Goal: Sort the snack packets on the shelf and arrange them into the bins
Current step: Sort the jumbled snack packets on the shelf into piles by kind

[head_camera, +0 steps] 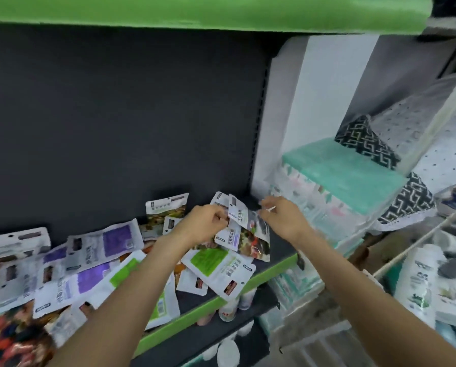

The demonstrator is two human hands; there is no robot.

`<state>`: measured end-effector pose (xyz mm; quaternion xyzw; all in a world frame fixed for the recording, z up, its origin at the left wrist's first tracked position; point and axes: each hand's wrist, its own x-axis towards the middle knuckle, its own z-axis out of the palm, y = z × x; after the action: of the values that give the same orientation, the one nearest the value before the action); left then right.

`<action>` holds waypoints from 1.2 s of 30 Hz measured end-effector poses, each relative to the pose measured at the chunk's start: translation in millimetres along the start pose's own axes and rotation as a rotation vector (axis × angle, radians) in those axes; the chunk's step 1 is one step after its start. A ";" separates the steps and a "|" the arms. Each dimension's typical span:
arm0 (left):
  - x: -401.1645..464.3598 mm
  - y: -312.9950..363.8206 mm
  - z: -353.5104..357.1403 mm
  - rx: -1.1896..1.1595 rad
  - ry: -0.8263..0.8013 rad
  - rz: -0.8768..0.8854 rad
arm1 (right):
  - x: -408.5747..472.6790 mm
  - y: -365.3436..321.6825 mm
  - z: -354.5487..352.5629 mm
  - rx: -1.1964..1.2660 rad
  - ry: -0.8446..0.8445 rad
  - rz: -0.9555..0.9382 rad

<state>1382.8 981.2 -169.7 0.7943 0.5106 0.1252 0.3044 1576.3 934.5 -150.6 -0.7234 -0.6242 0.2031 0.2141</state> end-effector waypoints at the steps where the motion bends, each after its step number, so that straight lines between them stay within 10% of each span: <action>1: 10.0 -2.7 2.6 -0.011 0.013 -0.042 | 15.6 3.3 3.5 0.007 -0.029 -0.026; 22: 72.9 -26.2 76.0 -0.142 0.125 -0.575 | 139.1 77.5 81.2 -0.003 -0.414 -0.224; 36: 72.0 -30.3 56.0 -0.387 0.399 -0.575 | 150.1 70.1 71.5 -0.009 -0.238 -0.295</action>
<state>1421.3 1034.0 -240.1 0.5071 0.7281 0.2805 0.3661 1614.2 1078.1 -253.2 -0.5957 -0.7454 0.2509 0.1630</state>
